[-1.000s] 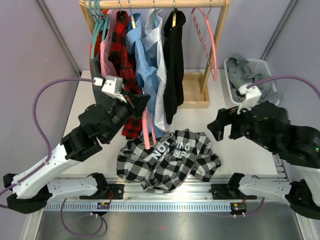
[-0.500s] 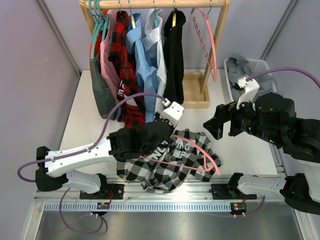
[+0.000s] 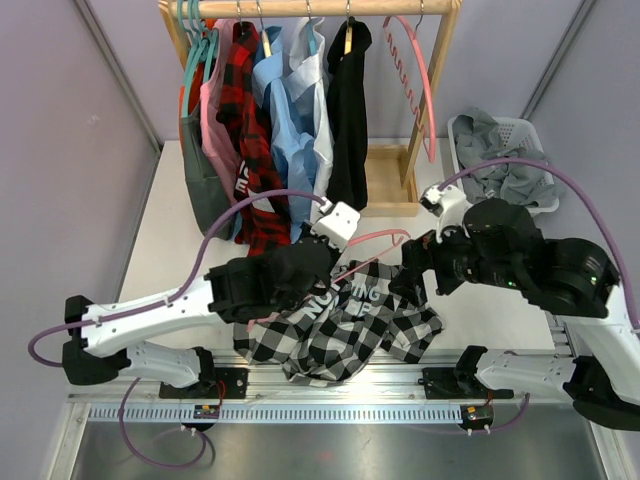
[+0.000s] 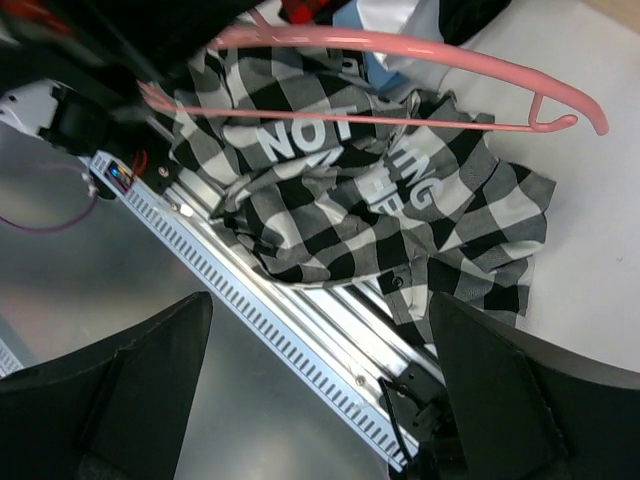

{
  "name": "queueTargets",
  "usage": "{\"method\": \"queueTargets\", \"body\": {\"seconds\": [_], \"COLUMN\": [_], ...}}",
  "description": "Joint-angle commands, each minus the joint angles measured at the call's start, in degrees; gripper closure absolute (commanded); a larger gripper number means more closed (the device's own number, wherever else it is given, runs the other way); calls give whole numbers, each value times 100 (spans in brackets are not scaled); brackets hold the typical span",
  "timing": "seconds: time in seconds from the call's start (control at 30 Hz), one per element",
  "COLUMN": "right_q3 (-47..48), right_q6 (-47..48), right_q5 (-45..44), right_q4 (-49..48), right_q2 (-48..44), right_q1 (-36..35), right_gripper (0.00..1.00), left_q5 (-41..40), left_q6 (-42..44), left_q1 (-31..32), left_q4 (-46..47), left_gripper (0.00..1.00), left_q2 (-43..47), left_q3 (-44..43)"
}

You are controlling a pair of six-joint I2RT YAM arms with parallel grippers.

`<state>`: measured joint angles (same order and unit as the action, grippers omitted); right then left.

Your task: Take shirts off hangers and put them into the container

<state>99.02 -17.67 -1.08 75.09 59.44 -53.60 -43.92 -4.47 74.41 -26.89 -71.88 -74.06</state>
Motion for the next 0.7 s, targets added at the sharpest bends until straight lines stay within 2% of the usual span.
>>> {"method": "queueTargets", "body": {"seconds": [0.0, 0.27, 0.43, 0.67], "right_q3": [-356, -357, -86, 135], "right_q6": [325, 607, 905, 1152], "right_q5": [354, -103, -94, 433], "right_q4": [-346, -434, -320, -153], "right_q2": [-38, 24, 138, 270], "right_q1": [17, 17, 17, 25], "right_gripper": [3, 2, 2, 2], "left_q5": [487, 2192, 2441, 2651], "left_q6": [61, -195, -72, 51], "left_q1": [3, 12, 3, 12], "left_q4": [326, -817, -1493, -1661], "left_gripper": [100, 100, 100, 100], "left_q2": [542, 842, 746, 535], "left_q3": [-380, -1066, -1224, -1286]}}
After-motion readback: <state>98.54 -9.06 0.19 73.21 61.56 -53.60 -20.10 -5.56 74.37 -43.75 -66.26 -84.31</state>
